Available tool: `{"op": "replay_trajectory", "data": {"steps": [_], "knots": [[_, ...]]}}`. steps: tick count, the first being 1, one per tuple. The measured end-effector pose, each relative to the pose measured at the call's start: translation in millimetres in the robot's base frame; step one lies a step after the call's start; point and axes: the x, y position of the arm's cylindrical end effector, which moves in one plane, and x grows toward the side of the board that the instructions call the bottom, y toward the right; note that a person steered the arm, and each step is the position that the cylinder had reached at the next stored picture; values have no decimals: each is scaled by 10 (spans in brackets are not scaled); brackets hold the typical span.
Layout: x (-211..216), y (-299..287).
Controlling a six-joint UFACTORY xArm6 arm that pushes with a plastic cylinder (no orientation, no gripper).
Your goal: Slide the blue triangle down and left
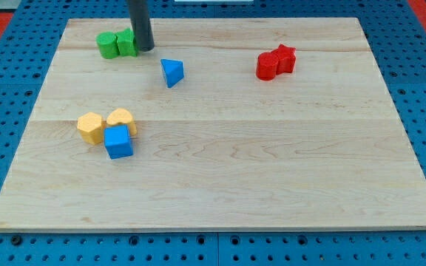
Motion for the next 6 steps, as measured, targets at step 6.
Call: {"op": "replay_trajectory", "data": {"steps": [6], "knots": [[1022, 1183]]}}
